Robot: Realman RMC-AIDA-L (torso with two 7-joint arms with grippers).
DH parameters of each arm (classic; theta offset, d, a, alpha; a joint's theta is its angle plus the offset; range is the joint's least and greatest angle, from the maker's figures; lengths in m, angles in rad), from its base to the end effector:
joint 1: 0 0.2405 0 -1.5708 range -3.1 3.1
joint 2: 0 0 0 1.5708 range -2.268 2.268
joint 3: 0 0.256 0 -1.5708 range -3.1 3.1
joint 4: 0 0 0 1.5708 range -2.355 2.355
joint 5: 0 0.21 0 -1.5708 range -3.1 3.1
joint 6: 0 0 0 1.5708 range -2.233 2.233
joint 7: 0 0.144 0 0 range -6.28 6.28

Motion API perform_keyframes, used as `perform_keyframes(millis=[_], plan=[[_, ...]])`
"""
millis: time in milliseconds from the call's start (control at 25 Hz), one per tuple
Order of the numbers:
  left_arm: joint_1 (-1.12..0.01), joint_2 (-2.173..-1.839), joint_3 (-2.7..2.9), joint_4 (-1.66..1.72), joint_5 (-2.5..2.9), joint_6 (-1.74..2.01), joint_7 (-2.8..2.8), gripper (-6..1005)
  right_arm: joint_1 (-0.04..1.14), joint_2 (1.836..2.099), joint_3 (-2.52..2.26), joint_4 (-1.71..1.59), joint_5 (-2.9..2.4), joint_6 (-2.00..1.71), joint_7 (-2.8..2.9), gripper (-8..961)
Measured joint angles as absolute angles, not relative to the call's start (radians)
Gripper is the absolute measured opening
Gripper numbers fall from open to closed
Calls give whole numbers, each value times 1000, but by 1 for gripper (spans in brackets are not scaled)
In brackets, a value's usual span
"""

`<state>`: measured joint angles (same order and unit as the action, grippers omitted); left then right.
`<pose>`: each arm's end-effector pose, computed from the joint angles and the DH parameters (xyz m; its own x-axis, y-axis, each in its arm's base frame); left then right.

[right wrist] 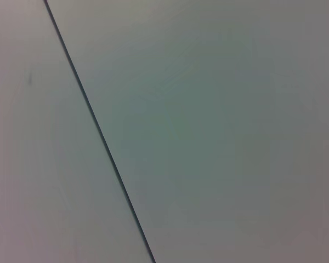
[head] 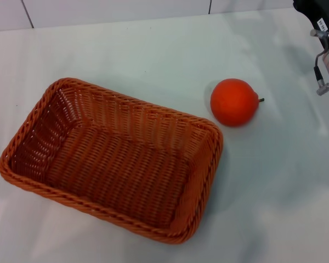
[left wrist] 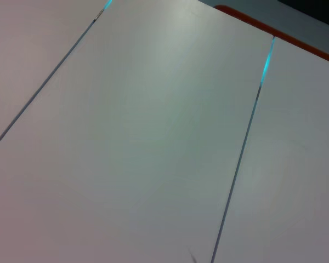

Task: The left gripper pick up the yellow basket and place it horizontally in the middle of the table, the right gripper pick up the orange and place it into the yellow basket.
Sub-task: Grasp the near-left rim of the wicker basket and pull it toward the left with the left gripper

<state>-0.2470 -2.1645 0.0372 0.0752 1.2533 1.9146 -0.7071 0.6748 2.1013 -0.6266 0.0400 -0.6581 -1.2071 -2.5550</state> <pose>-0.3275 0.2174 0.0500 0.2312 -0.4997 0.8348 0.8949 -0.2274 -0.3840 0.2859 0.3862 0.0022 -0.3469 -0.0906 0.9335 0.9172 0.1752 0.3579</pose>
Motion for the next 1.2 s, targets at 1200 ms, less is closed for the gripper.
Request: perform_keyframes(millis=[1200], plan=[[-261, -2155, 92, 156, 1263, 1827, -834, 657, 682, 2100, -625, 34, -656, -1163, -2540, 876]])
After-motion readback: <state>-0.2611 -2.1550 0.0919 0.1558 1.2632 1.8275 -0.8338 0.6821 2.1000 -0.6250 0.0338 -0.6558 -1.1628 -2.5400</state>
